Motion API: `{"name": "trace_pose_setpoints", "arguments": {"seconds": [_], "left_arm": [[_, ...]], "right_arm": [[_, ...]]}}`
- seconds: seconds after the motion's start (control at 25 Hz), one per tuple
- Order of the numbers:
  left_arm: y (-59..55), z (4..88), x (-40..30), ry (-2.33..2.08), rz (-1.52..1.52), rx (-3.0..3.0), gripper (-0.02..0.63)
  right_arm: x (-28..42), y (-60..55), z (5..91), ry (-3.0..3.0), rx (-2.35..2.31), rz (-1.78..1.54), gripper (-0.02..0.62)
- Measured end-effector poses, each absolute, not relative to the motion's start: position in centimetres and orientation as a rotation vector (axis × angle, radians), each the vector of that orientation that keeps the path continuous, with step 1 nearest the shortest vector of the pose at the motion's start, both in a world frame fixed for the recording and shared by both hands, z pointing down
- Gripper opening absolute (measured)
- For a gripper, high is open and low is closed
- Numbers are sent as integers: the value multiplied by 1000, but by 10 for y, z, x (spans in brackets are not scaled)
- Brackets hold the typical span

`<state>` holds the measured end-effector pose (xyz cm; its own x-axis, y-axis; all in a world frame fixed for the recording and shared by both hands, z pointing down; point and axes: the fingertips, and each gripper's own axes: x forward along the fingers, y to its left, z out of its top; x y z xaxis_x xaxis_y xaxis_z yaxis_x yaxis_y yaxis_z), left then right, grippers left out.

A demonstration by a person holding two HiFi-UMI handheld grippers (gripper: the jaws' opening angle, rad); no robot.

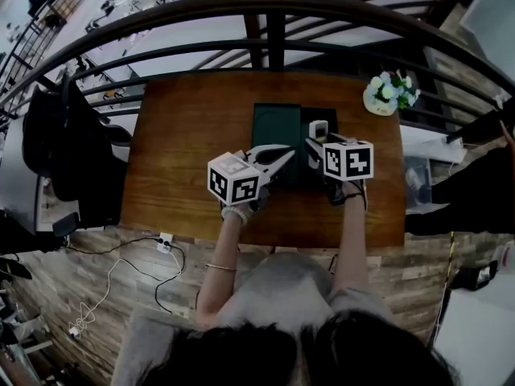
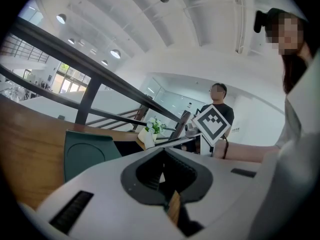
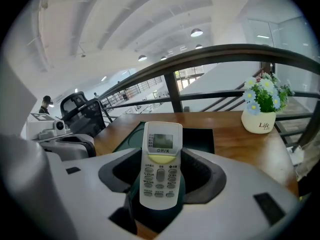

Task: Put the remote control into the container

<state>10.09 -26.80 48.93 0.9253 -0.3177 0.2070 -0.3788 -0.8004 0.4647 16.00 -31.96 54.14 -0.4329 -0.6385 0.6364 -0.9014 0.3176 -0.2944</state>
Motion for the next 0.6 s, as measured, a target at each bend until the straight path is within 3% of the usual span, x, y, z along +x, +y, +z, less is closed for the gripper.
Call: {"name": "trace_pose_setpoints", "arguments": {"seconds": [0.6], "left_arm": [[-267,501,98,-507,194,2536,4]], "right_arm": [[158,-321,593,-2025,1226,892,238]]}}
